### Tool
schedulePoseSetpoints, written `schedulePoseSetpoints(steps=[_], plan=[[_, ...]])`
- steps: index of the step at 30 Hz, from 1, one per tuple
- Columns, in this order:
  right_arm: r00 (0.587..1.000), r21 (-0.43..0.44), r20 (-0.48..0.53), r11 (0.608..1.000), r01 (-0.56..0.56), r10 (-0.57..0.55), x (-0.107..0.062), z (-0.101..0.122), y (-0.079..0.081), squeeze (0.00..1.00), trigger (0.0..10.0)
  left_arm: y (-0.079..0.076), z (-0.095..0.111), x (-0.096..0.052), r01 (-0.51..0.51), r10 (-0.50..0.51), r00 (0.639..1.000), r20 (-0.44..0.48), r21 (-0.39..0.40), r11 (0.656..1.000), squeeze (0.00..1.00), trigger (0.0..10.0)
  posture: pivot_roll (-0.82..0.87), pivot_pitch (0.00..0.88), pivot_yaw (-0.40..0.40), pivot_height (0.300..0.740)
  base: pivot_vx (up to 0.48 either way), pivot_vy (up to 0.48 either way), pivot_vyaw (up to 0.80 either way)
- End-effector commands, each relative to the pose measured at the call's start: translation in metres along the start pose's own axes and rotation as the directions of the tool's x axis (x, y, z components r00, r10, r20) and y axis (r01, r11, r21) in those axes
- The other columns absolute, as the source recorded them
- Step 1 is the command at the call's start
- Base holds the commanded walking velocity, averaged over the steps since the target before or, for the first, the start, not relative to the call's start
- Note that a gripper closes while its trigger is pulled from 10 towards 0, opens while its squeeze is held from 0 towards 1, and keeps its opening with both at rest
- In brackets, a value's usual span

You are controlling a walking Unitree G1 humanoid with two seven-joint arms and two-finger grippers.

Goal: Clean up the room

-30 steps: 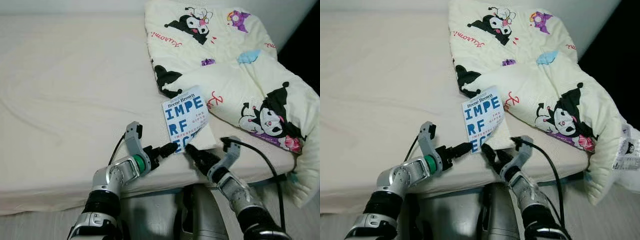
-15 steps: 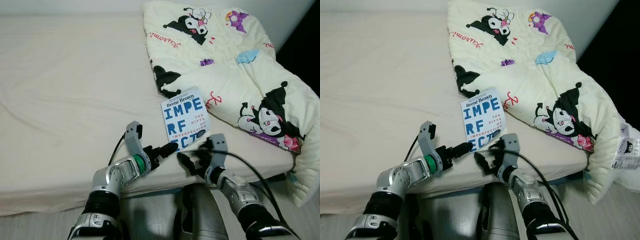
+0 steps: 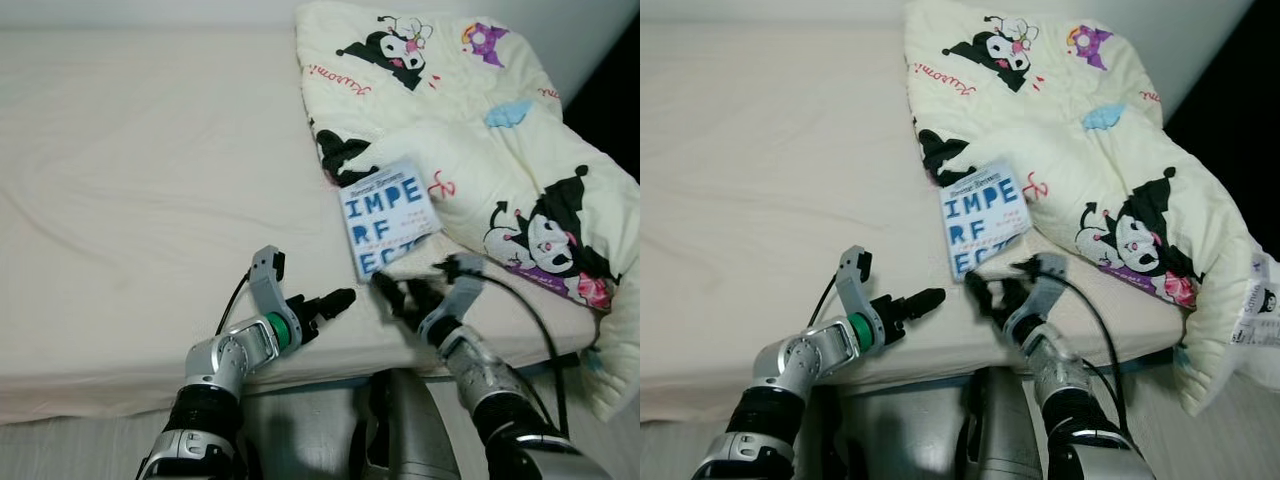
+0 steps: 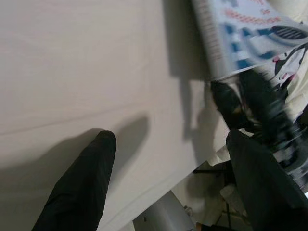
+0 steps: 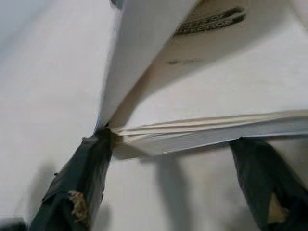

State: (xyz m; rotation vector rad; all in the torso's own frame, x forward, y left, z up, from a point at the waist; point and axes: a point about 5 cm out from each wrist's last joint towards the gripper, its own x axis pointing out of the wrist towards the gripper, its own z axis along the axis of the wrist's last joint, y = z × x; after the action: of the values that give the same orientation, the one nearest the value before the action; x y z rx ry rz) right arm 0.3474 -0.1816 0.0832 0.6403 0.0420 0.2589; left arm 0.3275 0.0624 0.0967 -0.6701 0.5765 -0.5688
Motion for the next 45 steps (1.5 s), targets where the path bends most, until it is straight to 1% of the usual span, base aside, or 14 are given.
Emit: schedulePoseSetpoints(steps=[1, 5, 9, 11, 13, 14, 17, 22, 25, 30, 33, 35, 39, 45], plan=[[0.996, 0.123, 0.076, 0.992, 0.028, -0.038, -0.004, 0.005, -0.008, 0.0, 10.0, 0.002, -0.01, 0.0, -0.011, 0.011, 0.999, -0.034, -0.01, 1.0, 0.0, 10.0, -0.03, 0.23, 0.036, 0.587, 0.0, 0.0, 0.0], [0.99, 0.261, 0.128, 0.965, 0.018, -0.053, -0.008, 0.005, -0.012, 0.0, 10.0, 0.002, -0.01, -0.001, -0.011, 0.011, 0.999, -0.037, -0.008, 1.0, 0.0, 10.0, -0.03, 0.229, 0.043, 0.587, 0.0, 0.0, 0.0], [0.997, 0.129, 0.058, 0.99, 0.048, -0.055, -0.007, -0.005, -0.008, 0.0, 10.0, 0.003, -0.01, -0.001, -0.013, 0.012, 0.999, -0.039, -0.007, 1.0, 0.0, 10.0, -0.03, 0.23, 0.045, 0.587, 0.0, 0.0, 0.0], [0.999, -0.054, -0.052, 0.998, 0.013, -0.016, -0.005, -0.018, 0.001, 0.0, 10.0, 0.003, -0.01, -0.001, -0.014, 0.013, 0.999, -0.042, -0.006, 1.0, 0.0, 10.0, -0.03, 0.23, 0.045, 0.587, 0.0, 0.0, 0.0], [0.98, -0.263, -0.199, 0.964, -0.038, -0.016, -0.005, -0.03, 0.005, 0.0, 10.0, 0.003, -0.011, -0.001, -0.012, 0.012, 0.999, -0.045, -0.005, 1.0, 0.0, 10.0, -0.03, 0.231, 0.045, 0.587, 0.0, 0.0, 0.0], [0.98, -0.263, -0.199, 0.964, -0.038, -0.016, -0.005, -0.03, 0.005, 0.0, 10.0, 0.003, -0.011, -0.001, -0.012, 0.012, 0.999, -0.045, -0.005, 1.0, 0.0, 10.0, -0.03, 0.231, 0.045, 0.587, 0.0, 0.0, 0.0], [0.905, -0.466, -0.426, 0.859, -0.211, -0.009, -0.014, -0.055, 0.007, 0.0, 10.0, 0.002, -0.011, -0.001, -0.01, 0.009, 0.999, -0.044, -0.007, 1.0, 0.0, 10.0, -0.03, 0.231, 0.045, 0.587, 0.0, 0.0, 0.0], [0.841, -0.502, -0.541, 0.794, -0.342, 0.02, -0.026, -0.07, 0.006, 0.0, 10.0, 0.002, -0.011, -0.001, -0.01, 0.01, 0.999, -0.039, -0.012, 1.0, 0.0, 10.0, -0.03, 0.231, 0.045, 0.587, 0.0, 0.0, 0.0], [0.87, -0.521, -0.492, 0.788, -0.329, 0.037, -0.024, -0.064, 0.007, 0.0, 10.0, 0.003, -0.012, -0.001, -0.011, 0.011, 0.999, -0.038, -0.014, 1.0, 0.0, 10.0, -0.03, 0.231, 0.045, 0.587, 0.0, 0.0, 0.0], [0.941, -0.632, -0.318, 0.715, -0.299, 0.112, -0.002, -0.032, 0.025, 0.0, 10.0, 0.002, -0.014, -0.001, -0.011, 0.01, 0.999, -0.045, -0.012, 1.0, 0.0, 10.0, -0.03, 0.236, 0.043, 0.587, 0.0, 0.0, 0.0], [0.96, -0.6, -0.219, 0.751, -0.275, 0.177, 0.011, -0.013, 0.039, 0.0, 10.0, 0.001, -0.014, -0.001, -0.009, 0.009, 0.999, -0.046, -0.01, 1.0, 0.0, 10.0, -0.03, 0.236, 0.043, 0.587, 0.0, 0.0, 0.0], [0.966, -0.51, -0.128, 0.82, -0.259, 0.225, 0.021, 0.002, 0.048, 0.0, 10.0, 0.001, -0.013, -0.001, -0.009, 0.009, 0.999, -0.045, -0.008, 1.0, 0.0, 10.0, -0.04, 0.234, 0.042, 0.587, 0.0, 0.0, 0.0], [0.962, -0.426, -0.077, 0.863, -0.271, 0.264, 0.026, 0.008, 0.057, 0.0, 10.0, 0.0, -0.014, -0.001, -0.007, 0.007, 0.999, -0.046, -0.008, 1.0, 0.0, 10.0, -0.04, 0.234, 0.042, 0.587, 0.0, 0.0, 0.0], [0.927, -0.36, -0.059, 0.858, -0.366, 0.371, 0.023, 0.008, 0.07, 0.0, 10.0, 0.001, -0.016, -0.001, -0.009, 0.008, 0.999, -0.052, -0.006, 1.0, 0.0, 10.0, -0.04, 0.234, 0.042, 0.587, 0.0, 0.0, 0.0]])
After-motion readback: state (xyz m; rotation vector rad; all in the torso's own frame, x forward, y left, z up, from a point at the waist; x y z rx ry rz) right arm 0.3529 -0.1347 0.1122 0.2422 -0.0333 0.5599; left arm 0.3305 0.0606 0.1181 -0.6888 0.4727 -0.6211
